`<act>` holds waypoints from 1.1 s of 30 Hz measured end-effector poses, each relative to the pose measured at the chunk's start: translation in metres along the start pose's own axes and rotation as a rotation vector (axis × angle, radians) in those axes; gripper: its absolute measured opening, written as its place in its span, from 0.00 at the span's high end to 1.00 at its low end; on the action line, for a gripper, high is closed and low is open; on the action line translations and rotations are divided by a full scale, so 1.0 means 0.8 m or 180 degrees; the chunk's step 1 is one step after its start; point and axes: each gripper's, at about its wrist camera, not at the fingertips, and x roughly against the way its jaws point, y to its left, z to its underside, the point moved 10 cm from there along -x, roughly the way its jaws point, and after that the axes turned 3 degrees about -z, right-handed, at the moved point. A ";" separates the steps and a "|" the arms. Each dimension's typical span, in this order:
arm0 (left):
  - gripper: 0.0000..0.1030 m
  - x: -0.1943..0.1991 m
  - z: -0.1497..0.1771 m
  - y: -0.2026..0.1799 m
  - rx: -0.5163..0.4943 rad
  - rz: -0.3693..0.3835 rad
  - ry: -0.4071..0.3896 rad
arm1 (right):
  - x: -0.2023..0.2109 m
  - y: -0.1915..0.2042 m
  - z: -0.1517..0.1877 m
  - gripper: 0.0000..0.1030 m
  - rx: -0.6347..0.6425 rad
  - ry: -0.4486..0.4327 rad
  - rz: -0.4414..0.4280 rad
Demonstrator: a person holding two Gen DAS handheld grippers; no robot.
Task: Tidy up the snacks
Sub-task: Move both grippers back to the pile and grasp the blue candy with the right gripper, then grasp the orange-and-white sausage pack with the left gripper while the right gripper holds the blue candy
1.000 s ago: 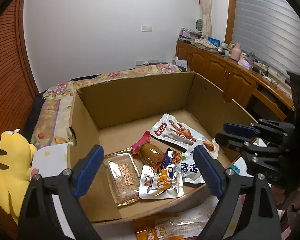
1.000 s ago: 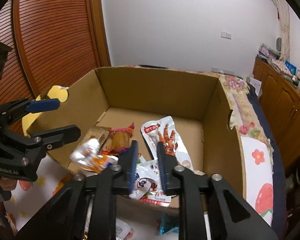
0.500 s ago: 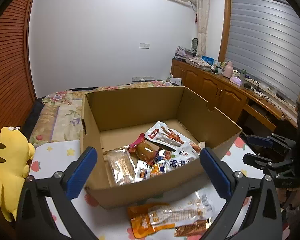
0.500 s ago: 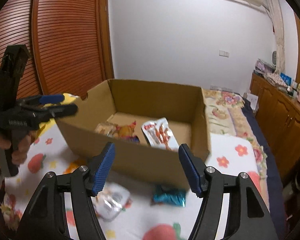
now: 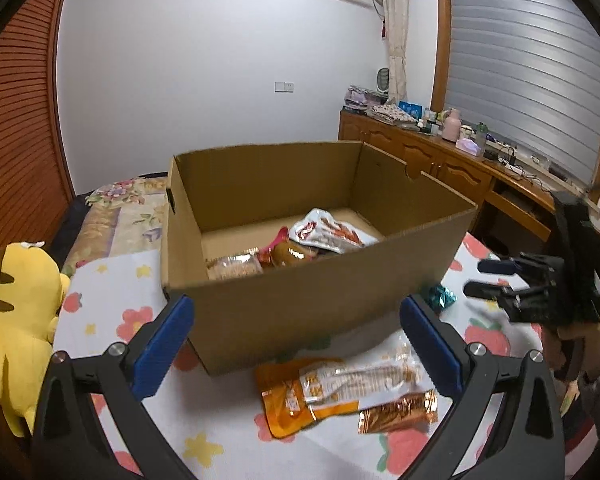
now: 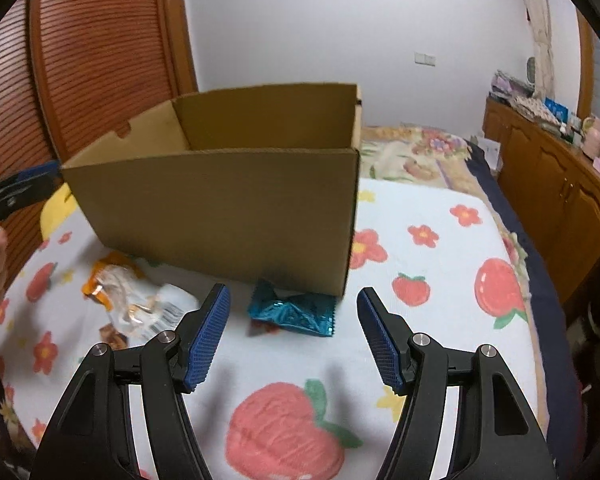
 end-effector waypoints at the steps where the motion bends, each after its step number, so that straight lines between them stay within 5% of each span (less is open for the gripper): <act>1: 0.00 0.000 0.005 0.000 0.0003 0.0003 0.0011 | -0.004 -0.003 0.000 0.35 -0.0026 0.0021 -0.0004; 17: 0.00 -0.027 0.057 -0.024 -0.0048 0.0049 0.0261 | -0.064 -0.022 0.020 0.36 -0.0238 0.0414 0.0011; 24: 0.00 -0.032 0.066 -0.035 -0.0081 0.0065 0.0320 | -0.064 -0.018 0.027 0.65 -0.0196 0.0480 0.0032; 33: 0.01 -0.036 0.067 -0.051 -0.0275 0.0096 0.0320 | -0.044 -0.004 0.037 0.78 -0.0205 0.0422 -0.0084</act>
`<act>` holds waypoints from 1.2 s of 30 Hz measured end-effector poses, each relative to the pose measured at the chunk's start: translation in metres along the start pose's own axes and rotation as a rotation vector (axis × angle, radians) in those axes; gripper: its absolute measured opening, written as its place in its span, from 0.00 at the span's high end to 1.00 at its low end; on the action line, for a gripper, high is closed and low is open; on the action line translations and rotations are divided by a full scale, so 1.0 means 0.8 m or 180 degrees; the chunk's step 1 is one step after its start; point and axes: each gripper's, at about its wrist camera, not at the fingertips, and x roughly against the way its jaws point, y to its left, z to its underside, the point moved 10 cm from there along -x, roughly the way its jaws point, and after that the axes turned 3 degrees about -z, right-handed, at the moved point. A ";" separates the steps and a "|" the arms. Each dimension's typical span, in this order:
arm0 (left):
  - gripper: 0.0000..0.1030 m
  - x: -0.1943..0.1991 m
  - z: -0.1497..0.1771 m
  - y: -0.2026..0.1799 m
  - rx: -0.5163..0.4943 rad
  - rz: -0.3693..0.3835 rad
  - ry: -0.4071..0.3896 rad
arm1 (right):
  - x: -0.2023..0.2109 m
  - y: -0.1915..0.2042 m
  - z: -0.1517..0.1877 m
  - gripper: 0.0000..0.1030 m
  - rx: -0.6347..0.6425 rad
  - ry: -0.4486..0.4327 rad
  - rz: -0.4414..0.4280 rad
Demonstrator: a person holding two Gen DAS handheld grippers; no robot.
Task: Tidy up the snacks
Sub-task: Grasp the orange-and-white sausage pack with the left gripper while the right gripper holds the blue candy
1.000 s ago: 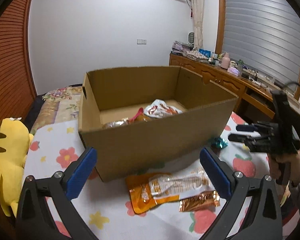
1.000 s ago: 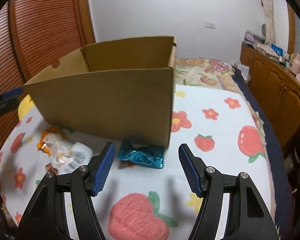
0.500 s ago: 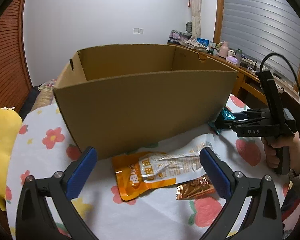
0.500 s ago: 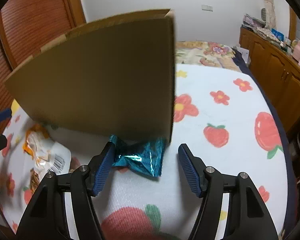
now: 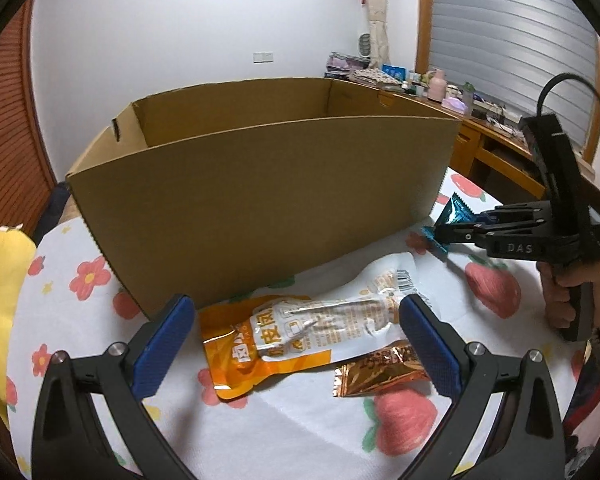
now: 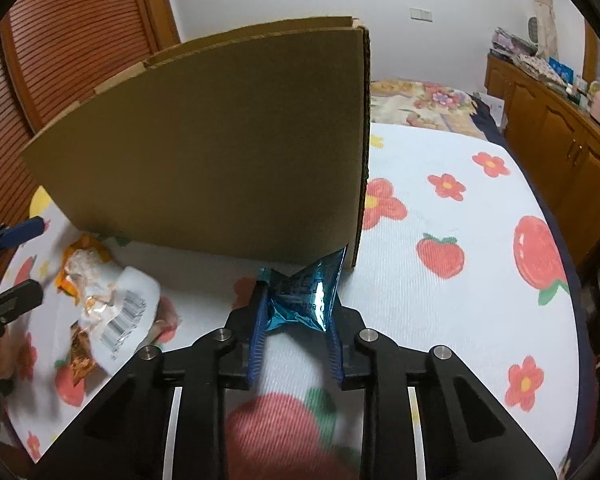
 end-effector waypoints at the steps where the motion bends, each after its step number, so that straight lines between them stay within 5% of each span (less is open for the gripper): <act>1: 0.01 0.000 0.001 -0.003 -0.0042 0.0002 0.0005 | 0.005 0.004 0.004 0.78 0.0010 -0.0021 -0.0006; 18: 0.18 -0.031 0.003 -0.062 -0.0962 0.0281 0.0515 | 0.075 0.004 0.067 0.78 -0.0065 -0.0191 -0.0085; 27: 0.21 -0.046 0.017 -0.056 -0.0678 0.0759 0.0990 | 0.071 0.007 0.068 0.78 -0.0028 -0.0204 -0.0100; 36: 0.23 -0.018 0.056 -0.058 -0.0861 0.0783 0.1218 | 0.068 0.006 0.066 0.78 -0.0031 -0.0225 -0.0098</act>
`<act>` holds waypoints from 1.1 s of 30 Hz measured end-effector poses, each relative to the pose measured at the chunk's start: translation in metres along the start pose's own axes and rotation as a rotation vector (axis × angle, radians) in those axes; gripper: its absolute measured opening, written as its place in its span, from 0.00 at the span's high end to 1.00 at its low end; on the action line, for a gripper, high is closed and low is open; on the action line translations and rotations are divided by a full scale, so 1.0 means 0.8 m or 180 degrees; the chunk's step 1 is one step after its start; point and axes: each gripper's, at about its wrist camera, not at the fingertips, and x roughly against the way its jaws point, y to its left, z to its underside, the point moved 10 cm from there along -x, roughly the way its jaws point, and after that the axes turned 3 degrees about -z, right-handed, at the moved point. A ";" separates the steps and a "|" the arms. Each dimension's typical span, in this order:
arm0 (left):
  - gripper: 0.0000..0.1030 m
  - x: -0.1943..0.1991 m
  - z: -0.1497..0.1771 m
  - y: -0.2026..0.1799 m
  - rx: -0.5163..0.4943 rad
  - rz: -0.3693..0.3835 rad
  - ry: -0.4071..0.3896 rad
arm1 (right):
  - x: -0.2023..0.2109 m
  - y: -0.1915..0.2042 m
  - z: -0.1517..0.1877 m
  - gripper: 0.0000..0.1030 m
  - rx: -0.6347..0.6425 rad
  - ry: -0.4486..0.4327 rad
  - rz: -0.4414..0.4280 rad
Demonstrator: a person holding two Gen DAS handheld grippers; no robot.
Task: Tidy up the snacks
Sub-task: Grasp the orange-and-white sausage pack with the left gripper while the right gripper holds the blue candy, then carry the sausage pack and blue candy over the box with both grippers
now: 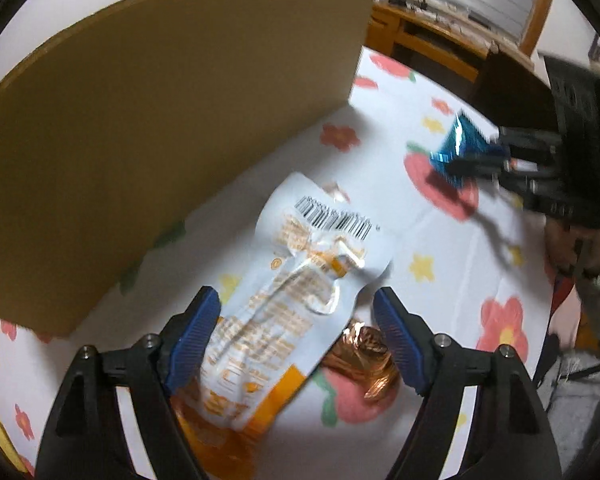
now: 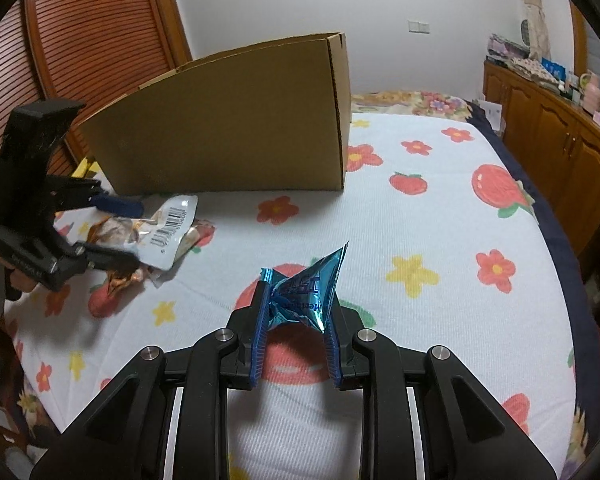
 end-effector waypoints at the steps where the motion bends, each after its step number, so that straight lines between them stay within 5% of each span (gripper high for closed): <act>1: 0.23 0.001 0.004 -0.003 -0.0037 -0.0025 -0.0005 | 0.001 0.000 0.001 0.78 0.0002 -0.0004 0.0002; 5: 0.25 0.008 0.012 -0.008 -0.0040 -0.0054 -0.0016 | 0.002 0.001 0.002 0.78 0.0004 -0.0014 0.0013; 9: 0.48 0.012 0.011 -0.005 -0.0023 -0.0178 -0.0094 | 0.003 0.001 0.003 0.78 0.0002 -0.0011 0.0018; 15: 0.64 0.030 0.016 0.006 0.0202 -0.0304 -0.0228 | 0.003 0.001 0.003 0.78 0.0001 -0.0011 0.0018; 23: 0.64 0.069 0.020 -0.004 0.0353 -0.0193 -0.0543 | 0.003 0.001 0.003 0.78 0.0003 -0.0014 0.0022; 33: 0.64 0.075 0.009 0.003 0.0558 -0.0368 -0.0755 | 0.003 0.001 0.002 0.78 0.0008 -0.0017 0.0025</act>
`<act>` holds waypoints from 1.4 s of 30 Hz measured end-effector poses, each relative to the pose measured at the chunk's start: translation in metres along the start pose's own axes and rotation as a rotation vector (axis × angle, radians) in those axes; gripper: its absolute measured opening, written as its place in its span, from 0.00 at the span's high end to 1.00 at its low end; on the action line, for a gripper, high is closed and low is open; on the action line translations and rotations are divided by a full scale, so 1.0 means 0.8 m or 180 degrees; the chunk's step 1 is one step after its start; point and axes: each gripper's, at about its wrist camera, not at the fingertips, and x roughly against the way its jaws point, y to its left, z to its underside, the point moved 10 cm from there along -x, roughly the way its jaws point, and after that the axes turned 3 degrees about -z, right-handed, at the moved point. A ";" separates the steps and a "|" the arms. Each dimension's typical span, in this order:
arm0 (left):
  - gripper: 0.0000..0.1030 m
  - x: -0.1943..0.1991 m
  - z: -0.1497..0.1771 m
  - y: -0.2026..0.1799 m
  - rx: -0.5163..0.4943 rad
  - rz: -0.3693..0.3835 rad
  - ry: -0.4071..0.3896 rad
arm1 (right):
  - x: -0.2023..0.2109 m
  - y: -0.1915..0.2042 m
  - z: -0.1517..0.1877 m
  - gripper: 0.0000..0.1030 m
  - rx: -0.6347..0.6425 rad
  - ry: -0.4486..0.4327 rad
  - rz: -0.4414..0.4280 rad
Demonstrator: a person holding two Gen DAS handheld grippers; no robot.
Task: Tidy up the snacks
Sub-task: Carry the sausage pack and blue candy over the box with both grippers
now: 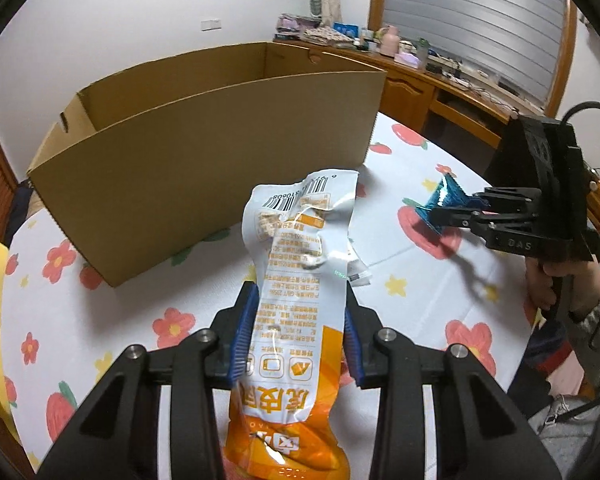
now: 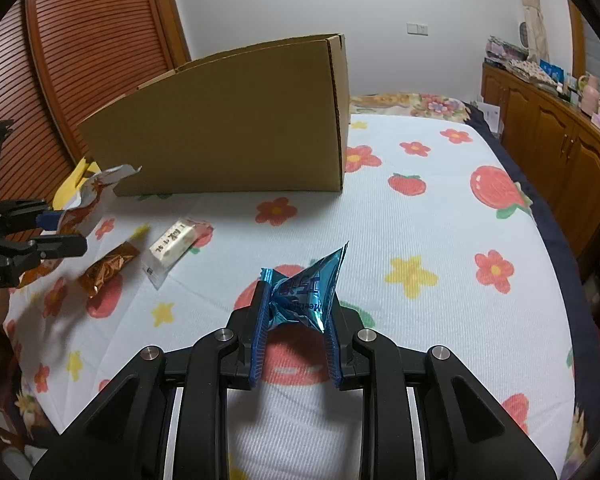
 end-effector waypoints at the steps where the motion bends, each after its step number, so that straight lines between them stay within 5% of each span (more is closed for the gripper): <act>1: 0.64 0.000 0.000 0.001 0.0006 -0.0038 -0.0016 | 0.000 0.000 0.000 0.78 0.0003 -0.0003 0.0001; 42: 0.64 0.053 -0.084 0.021 0.0161 -0.0557 -0.0803 | 0.017 0.007 -0.007 0.78 0.0127 -0.0211 0.0089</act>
